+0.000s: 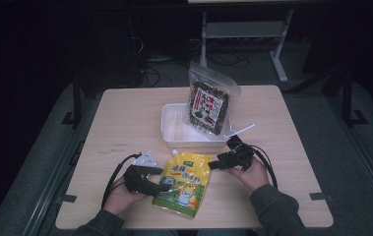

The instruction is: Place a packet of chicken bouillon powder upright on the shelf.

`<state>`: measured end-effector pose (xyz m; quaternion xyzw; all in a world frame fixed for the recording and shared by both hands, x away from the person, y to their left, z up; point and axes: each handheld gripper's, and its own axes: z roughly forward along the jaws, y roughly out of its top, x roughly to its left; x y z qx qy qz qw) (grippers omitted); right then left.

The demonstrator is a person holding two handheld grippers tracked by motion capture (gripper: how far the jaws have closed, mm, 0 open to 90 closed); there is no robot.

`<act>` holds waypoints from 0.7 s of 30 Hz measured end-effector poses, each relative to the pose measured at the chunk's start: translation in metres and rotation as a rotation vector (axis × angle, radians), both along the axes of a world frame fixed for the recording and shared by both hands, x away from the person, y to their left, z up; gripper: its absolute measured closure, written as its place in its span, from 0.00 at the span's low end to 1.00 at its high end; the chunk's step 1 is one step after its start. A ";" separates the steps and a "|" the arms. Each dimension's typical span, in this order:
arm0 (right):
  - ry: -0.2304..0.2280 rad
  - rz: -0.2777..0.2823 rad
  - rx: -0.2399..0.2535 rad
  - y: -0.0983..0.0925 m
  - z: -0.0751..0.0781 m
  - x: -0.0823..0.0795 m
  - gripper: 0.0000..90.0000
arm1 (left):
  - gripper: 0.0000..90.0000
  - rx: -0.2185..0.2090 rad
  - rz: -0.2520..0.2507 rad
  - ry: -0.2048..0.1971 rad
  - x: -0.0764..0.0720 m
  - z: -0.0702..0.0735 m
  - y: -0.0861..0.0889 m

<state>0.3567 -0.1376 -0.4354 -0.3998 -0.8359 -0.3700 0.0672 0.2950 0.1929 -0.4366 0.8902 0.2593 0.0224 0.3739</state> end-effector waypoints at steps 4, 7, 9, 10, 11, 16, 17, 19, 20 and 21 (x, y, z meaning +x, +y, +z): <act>0.015 -0.001 -0.004 0.000 -0.005 -0.002 0.41 | 0.34 0.003 -0.005 0.003 0.000 -0.001 -0.001; 0.024 -0.003 -0.002 0.000 -0.008 -0.002 0.41 | 0.34 0.005 -0.006 0.005 0.000 -0.001 -0.001; 0.024 0.001 0.002 0.001 -0.009 -0.001 0.43 | 0.34 0.006 -0.006 0.007 0.000 -0.002 -0.002; 0.027 -0.002 0.002 0.002 -0.010 -0.001 0.43 | 0.34 0.007 -0.007 0.008 0.000 -0.002 -0.002; 0.031 -0.003 0.002 0.002 -0.010 0.000 0.44 | 0.34 0.008 -0.007 0.010 0.000 -0.002 -0.002; 0.054 -0.008 0.000 0.005 -0.016 0.004 0.48 | 0.34 0.014 -0.009 0.017 0.000 -0.003 -0.003; 0.058 -0.008 0.000 0.006 -0.017 0.005 0.49 | 0.34 0.015 -0.009 0.017 0.000 -0.003 -0.003; 0.067 -0.009 0.006 0.009 -0.019 0.008 0.53 | 0.34 0.016 -0.008 0.018 0.001 -0.004 -0.003; 0.072 -0.009 0.010 0.010 -0.020 0.009 0.55 | 0.34 0.016 -0.007 0.018 0.001 -0.003 -0.003; 0.075 -0.009 0.012 0.011 -0.021 0.009 0.56 | 0.34 0.015 -0.007 0.017 0.001 -0.004 -0.002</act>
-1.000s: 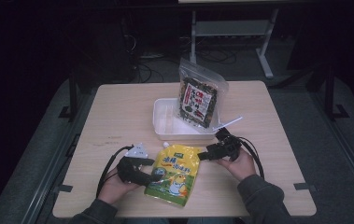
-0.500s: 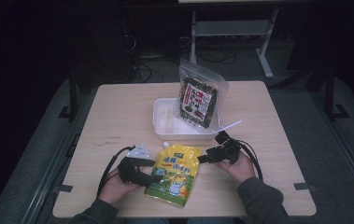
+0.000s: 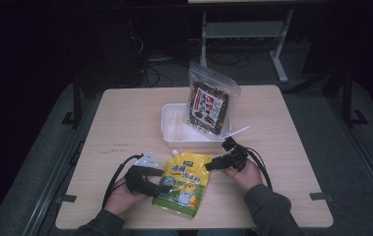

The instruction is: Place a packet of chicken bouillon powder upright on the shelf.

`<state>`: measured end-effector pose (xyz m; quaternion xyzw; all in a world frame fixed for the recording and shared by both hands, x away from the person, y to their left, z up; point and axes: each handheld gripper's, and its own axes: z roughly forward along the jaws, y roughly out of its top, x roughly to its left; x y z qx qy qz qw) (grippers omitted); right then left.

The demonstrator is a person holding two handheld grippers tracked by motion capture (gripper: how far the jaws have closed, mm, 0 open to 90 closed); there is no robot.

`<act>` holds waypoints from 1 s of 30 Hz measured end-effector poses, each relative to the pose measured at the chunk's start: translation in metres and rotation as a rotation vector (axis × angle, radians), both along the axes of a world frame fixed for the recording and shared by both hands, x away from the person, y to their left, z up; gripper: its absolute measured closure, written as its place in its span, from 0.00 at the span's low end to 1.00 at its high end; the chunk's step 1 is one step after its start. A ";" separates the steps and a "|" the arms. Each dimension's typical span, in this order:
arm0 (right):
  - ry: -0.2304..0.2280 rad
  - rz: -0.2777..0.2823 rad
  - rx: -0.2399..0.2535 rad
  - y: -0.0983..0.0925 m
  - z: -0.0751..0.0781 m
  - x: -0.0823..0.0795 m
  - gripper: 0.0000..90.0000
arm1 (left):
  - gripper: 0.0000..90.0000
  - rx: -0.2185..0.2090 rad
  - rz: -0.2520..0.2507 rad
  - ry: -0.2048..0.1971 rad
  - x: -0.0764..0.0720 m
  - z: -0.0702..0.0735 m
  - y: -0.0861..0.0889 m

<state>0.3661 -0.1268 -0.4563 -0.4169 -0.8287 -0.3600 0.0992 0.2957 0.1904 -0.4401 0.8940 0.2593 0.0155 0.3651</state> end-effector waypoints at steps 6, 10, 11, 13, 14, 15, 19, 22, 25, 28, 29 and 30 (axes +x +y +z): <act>0.026 -0.003 0.015 0.003 -0.006 0.005 0.69 | 0.34 0.001 -0.002 0.001 0.000 0.000 0.000; 0.037 -0.004 0.029 0.003 -0.008 0.007 0.77 | 0.34 -0.002 -0.001 0.002 0.001 0.000 0.001; 0.040 -0.005 0.035 0.003 -0.008 0.007 0.79 | 0.34 -0.003 0.000 0.003 0.001 0.000 0.001; 0.043 -0.003 0.049 0.002 -0.008 0.008 0.85 | 0.34 -0.003 0.000 0.005 0.001 0.000 0.002; 0.047 -0.002 0.055 0.001 -0.007 0.008 0.87 | 0.34 -0.003 0.002 0.005 0.001 0.000 0.002; 0.051 -0.001 0.059 0.001 -0.007 0.009 0.89 | 0.34 -0.006 0.001 0.004 0.001 0.000 0.002; 0.064 0.004 0.077 -0.002 -0.007 0.009 0.96 | 0.34 -0.005 0.003 0.004 0.002 0.000 0.002; 0.062 0.012 0.080 -0.003 -0.004 0.008 0.99 | 0.33 -0.008 0.005 0.005 0.002 0.000 0.002; 0.055 0.016 0.083 -0.004 0.000 0.006 1.00 | 0.33 -0.009 0.008 0.002 0.002 0.000 0.002; 0.043 0.022 0.082 -0.005 0.004 0.003 1.00 | 0.32 -0.018 0.013 0.005 0.002 0.001 0.003; 0.040 0.027 0.079 -0.005 0.005 0.003 1.00 | 0.31 -0.018 0.014 0.005 0.002 0.001 0.003; 0.038 0.028 0.078 -0.006 0.005 0.002 1.00 | 0.31 -0.018 0.015 0.004 0.002 0.001 0.003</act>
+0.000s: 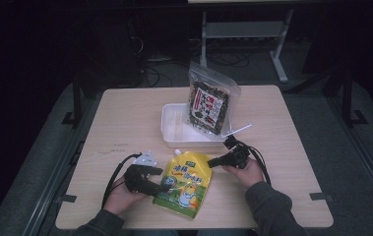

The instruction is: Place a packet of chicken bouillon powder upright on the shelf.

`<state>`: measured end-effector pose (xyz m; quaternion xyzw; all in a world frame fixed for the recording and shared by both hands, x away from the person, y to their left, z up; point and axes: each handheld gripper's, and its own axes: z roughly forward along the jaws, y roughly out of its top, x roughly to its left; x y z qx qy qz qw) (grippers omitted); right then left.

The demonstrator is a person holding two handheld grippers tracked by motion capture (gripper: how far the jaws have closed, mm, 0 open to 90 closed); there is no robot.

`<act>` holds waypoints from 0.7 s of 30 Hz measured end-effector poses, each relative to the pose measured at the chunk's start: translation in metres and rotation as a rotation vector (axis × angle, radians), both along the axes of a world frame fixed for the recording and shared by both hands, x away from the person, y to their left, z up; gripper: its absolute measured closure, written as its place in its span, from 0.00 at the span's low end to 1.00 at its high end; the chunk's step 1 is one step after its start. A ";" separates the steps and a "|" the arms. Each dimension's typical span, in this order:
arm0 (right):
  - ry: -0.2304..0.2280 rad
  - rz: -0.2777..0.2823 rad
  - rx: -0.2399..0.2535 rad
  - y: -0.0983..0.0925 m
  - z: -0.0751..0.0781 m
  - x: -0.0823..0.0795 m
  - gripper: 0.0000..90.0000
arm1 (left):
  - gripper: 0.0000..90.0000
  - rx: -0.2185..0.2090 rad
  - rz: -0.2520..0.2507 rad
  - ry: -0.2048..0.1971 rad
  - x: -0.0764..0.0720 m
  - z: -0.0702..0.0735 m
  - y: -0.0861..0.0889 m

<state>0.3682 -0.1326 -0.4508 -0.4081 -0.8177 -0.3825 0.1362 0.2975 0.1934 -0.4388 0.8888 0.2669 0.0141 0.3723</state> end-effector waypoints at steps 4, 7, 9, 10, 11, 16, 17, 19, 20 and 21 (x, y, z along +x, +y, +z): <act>-0.011 0.002 0.010 -0.002 0.005 -0.003 1.00 | 0.31 0.002 0.002 -0.001 0.000 0.000 0.001; -0.021 0.003 0.020 -0.003 0.007 -0.004 1.00 | 0.30 0.000 0.004 0.002 0.001 -0.001 0.001; -0.028 0.007 0.026 -0.004 0.009 -0.005 1.00 | 0.29 -0.002 0.006 0.004 0.001 -0.001 0.001; -0.029 0.006 0.029 -0.005 0.010 -0.006 1.00 | 0.29 -0.004 0.007 0.004 0.001 -0.001 0.001; -0.032 0.006 0.033 -0.006 0.011 -0.007 1.00 | 0.28 -0.006 0.010 0.004 0.001 -0.001 0.002; -0.050 0.005 0.046 -0.009 0.017 -0.010 1.00 | 0.25 -0.015 0.020 0.004 0.001 0.000 0.002; -0.053 0.005 0.049 -0.010 0.018 -0.010 1.00 | 0.25 -0.018 0.022 0.005 0.001 0.000 0.002; -0.061 0.006 0.055 -0.011 0.020 -0.011 1.00 | 0.23 -0.021 0.026 0.005 0.001 0.000 0.003; -0.066 0.006 0.054 -0.011 0.023 -0.012 1.00 | 0.23 -0.023 0.026 0.006 0.002 0.000 0.003; -0.074 0.007 0.056 -0.011 0.025 -0.012 1.00 | 0.22 -0.027 0.026 0.009 0.002 0.000 0.003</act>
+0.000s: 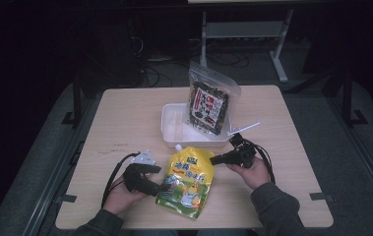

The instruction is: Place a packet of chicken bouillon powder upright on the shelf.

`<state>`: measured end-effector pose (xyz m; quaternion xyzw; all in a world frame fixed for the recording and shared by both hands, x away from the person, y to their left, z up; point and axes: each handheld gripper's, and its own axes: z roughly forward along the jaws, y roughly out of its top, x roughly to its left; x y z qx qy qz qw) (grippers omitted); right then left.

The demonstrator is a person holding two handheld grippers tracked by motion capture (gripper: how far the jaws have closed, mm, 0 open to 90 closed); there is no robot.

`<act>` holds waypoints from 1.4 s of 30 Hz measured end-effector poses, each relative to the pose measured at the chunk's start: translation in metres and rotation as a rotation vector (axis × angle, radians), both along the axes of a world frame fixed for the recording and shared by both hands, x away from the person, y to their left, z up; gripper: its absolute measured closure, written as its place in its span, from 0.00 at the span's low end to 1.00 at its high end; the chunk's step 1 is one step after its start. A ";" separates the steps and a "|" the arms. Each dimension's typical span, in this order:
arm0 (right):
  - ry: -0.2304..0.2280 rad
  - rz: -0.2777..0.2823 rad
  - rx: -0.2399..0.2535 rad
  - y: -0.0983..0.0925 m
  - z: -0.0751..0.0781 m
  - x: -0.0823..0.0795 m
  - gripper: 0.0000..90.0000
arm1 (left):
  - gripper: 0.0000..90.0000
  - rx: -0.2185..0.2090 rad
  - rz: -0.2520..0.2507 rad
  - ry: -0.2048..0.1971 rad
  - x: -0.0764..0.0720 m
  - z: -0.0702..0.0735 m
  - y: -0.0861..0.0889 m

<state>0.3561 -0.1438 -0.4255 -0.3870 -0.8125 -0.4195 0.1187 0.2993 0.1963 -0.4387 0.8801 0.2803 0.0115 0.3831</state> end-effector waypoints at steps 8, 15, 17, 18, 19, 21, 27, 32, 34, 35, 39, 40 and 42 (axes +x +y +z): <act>-0.039 0.006 0.015 -0.001 0.016 -0.003 1.00 | 0.21 -0.032 -0.006 0.025 0.001 -0.001 0.000; -0.060 0.013 0.026 -0.001 0.026 -0.005 1.00 | 0.20 -0.047 -0.010 0.042 0.002 -0.002 0.000; -0.070 0.017 0.033 -0.001 0.029 -0.006 1.00 | 0.20 -0.057 -0.010 0.054 0.003 -0.003 0.000; -0.074 0.020 0.038 0.000 0.031 -0.007 1.00 | 0.20 -0.059 -0.013 0.059 0.003 -0.004 0.000; -0.081 0.023 0.041 0.000 0.033 -0.008 1.00 | 0.20 -0.061 -0.014 0.062 0.003 -0.004 -0.001; -0.085 0.029 0.054 0.001 0.036 -0.009 1.00 | 0.20 -0.071 -0.016 0.074 0.004 -0.005 -0.002; -0.106 0.053 0.089 0.004 0.047 -0.014 1.00 | 0.25 -0.121 -0.043 0.127 0.007 -0.009 -0.003; -0.124 0.068 0.110 0.006 0.055 -0.016 1.00 | 0.35 -0.182 -0.081 0.172 0.009 -0.010 -0.001; -0.130 0.073 0.113 0.007 0.056 -0.017 1.00 | 0.44 -0.202 -0.093 0.179 0.009 -0.009 -0.001; -0.129 0.074 0.113 0.007 0.057 -0.018 1.00 | 0.47 -0.209 -0.094 0.179 0.008 -0.009 -0.001; -0.132 0.081 0.120 0.006 0.059 -0.019 1.00 | 0.60 -0.251 -0.101 0.180 0.008 -0.006 0.004; -0.136 0.084 0.122 0.005 0.060 -0.020 1.00 | 0.64 -0.262 -0.106 0.182 0.008 -0.005 0.005; -0.137 0.089 0.118 0.004 0.063 -0.020 1.00 | 0.70 -0.282 -0.119 0.181 0.008 -0.004 0.007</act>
